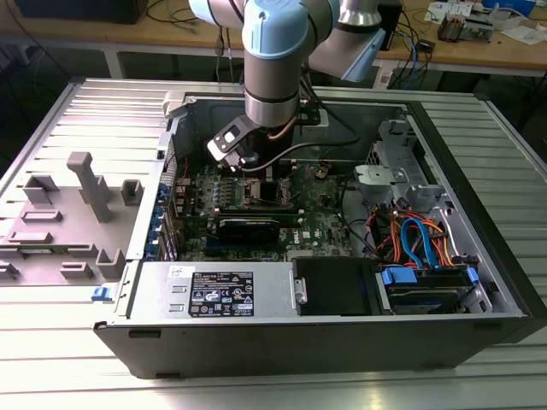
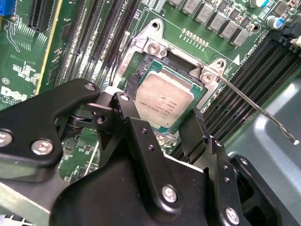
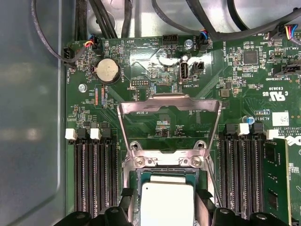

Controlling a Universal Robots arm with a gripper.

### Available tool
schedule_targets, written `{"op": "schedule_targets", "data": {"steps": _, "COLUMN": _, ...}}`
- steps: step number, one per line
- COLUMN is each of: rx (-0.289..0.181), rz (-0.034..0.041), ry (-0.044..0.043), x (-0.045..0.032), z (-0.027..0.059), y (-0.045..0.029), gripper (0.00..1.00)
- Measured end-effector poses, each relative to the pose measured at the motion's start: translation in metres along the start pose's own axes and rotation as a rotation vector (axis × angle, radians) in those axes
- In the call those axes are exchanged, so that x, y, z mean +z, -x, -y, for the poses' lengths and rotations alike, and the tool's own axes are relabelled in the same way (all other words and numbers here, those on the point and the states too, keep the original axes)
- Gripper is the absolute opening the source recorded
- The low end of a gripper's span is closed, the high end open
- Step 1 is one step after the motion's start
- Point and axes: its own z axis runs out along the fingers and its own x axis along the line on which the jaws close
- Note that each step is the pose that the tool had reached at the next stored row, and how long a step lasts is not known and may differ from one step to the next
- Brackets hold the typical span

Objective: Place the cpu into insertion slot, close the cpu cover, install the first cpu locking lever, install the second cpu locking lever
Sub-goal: 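Place the cpu into insertion slot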

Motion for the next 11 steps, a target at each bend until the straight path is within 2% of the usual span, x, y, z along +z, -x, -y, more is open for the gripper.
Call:
{"op": "schedule_targets", "data": {"steps": 7, "rx": 0.000, "rz": 0.0006, "ry": -0.0003, "x": -0.0002, "z": 0.0001, "y": 0.0002, "gripper": 0.60}}
{"op": "schedule_targets", "data": {"steps": 8, "rx": 0.000, "rz": 0.0005, "ry": 0.0000, "x": 0.0000, "z": 0.0000, "y": 0.0002, "gripper": 0.55}}
{"op": "schedule_targets", "data": {"steps": 11, "rx": -0.001, "rz": 0.0016, "ry": 0.0001, "x": 0.0000, "z": 0.0000, "y": 0.0002, "gripper": 0.55}}
